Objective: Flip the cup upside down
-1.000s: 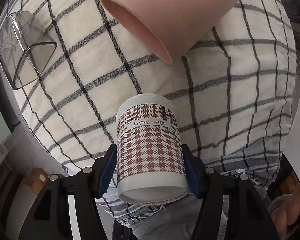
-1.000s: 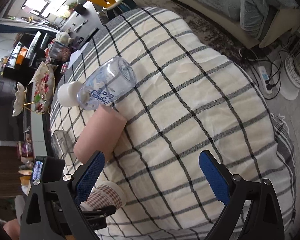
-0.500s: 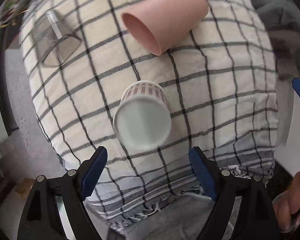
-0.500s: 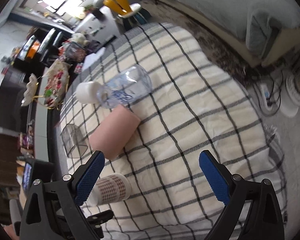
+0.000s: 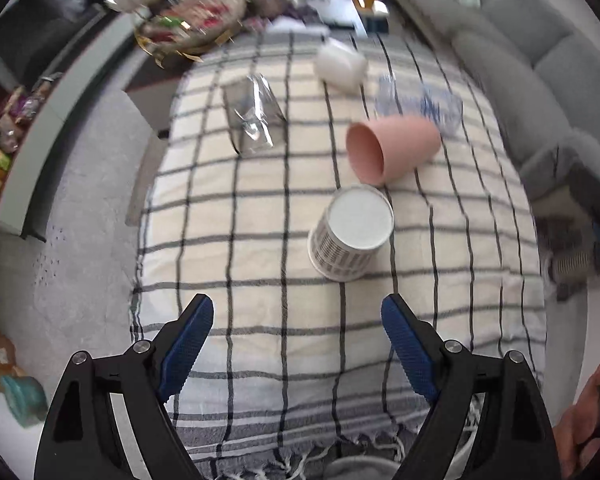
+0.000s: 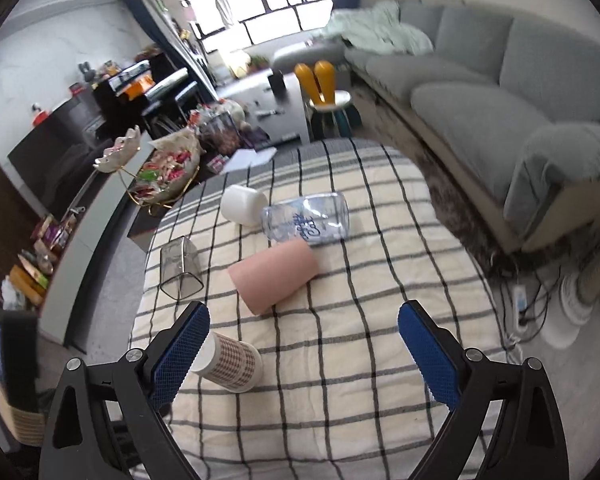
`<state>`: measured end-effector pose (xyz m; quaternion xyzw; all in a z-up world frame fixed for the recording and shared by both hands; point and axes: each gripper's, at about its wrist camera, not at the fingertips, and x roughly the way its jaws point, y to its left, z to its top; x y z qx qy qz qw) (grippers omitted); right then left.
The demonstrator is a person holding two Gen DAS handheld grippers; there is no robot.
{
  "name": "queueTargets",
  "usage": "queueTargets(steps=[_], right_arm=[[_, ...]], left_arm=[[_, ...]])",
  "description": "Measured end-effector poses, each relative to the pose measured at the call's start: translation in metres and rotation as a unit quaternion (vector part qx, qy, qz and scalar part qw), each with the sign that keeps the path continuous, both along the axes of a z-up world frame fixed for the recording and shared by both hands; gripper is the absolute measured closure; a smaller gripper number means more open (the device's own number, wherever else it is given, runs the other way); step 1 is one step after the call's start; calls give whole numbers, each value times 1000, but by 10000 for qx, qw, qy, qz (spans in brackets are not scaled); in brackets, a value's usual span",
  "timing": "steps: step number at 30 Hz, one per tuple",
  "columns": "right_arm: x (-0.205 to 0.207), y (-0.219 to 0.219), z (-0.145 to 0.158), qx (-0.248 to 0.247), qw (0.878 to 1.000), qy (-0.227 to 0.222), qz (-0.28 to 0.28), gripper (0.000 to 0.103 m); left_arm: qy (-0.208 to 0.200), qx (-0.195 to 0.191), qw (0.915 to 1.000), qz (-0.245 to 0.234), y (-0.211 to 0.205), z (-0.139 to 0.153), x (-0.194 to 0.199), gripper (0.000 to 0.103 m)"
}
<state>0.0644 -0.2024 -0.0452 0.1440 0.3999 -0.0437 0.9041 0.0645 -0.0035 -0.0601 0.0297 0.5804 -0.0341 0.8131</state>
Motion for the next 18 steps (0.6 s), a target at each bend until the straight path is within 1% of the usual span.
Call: queueTargets(steps=[3,5,7,8,10,15,18], right_arm=[[-11,7,3,-219,9996,-183,26,7],[-17,10,5,-316,9990,-309,18,7],[-22,11,6,-393,9984,-417,17,7],[-25,12,6,-438,9980,-456,8,7],[-30,13,8,-509,9972,-551,-9,7],[-46,16,18,-748,9931,-896,-115,7],[-54,19,22,-946,9894,-1081,-209,7]], left_arm=[[-653,114,9978,90,0,8,-13,16],[-1140,136,9933,158,4,17,-23,14],[-1464,2,9889,268,9,25,-30,11],[-1682,-54,9852,327,10,29,-35,10],[-1994,-3,9793,344,9,33,-41,9],[-2623,266,9640,354,10,42,-56,8],[-2796,260,9590,394,14,44,-62,7]])
